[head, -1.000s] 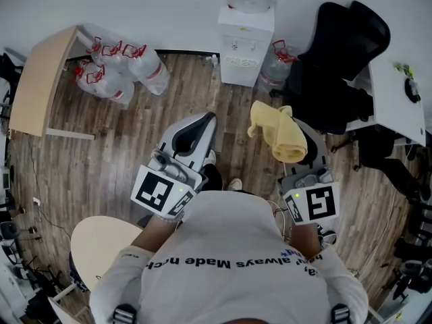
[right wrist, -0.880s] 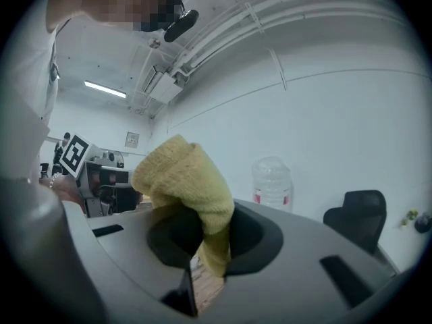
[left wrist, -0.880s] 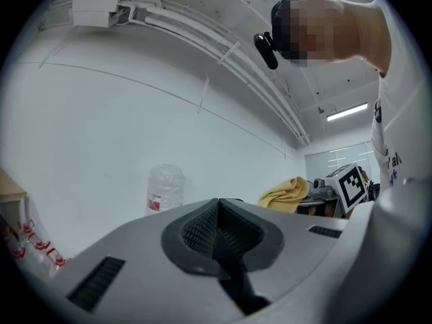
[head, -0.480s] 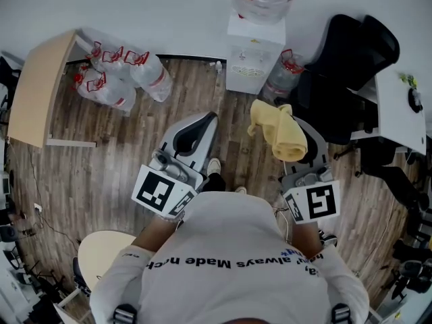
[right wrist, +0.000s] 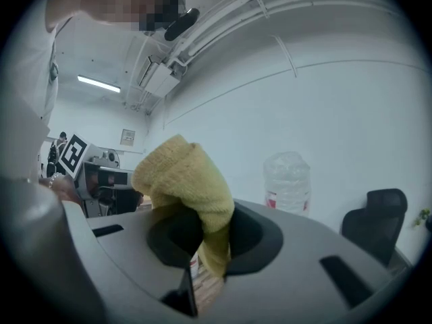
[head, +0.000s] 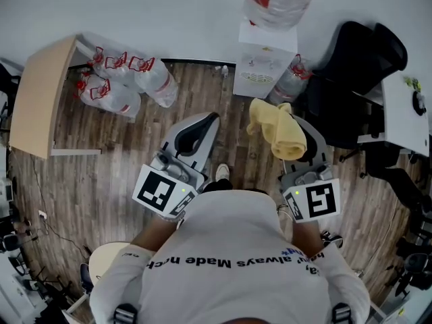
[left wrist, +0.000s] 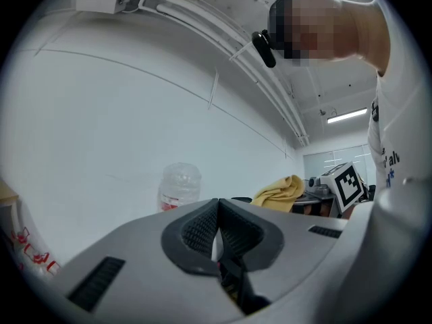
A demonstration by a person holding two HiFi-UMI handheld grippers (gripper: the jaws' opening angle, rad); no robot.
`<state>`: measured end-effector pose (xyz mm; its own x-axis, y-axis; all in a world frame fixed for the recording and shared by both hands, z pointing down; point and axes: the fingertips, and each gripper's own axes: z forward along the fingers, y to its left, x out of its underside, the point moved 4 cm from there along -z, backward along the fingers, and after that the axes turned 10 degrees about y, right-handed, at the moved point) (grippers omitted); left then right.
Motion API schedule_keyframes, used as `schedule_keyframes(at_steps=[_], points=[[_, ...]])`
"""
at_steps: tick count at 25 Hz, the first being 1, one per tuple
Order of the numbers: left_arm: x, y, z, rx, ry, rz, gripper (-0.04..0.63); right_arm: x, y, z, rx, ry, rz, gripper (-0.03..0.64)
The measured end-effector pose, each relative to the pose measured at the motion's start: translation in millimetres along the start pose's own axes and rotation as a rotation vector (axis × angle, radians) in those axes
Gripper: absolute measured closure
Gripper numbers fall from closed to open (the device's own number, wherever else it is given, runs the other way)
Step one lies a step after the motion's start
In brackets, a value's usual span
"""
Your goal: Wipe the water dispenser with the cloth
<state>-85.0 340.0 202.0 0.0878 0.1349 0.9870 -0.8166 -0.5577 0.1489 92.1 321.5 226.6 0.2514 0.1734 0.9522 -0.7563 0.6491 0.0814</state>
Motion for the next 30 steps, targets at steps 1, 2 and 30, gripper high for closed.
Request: schedule_keyframes(at_steps=[1,2,30], points=[[-0.3,5.0,-1.0,0.002,0.001,0.002,0.575,-0.9,2.7,4.6,0.0,0.0,0.001,0.548],[0.0,9.7,-1.9,0.003,0.003,0.003,0.575,-1.6,5.5,8.9,-0.001,0.001,0.001,0.549],[-9.3,74.1,77.5,0.023,0.002,-0.001,0.576,-17.2,-53.9,90.0,0.023,0.0,0.003,0.549]])
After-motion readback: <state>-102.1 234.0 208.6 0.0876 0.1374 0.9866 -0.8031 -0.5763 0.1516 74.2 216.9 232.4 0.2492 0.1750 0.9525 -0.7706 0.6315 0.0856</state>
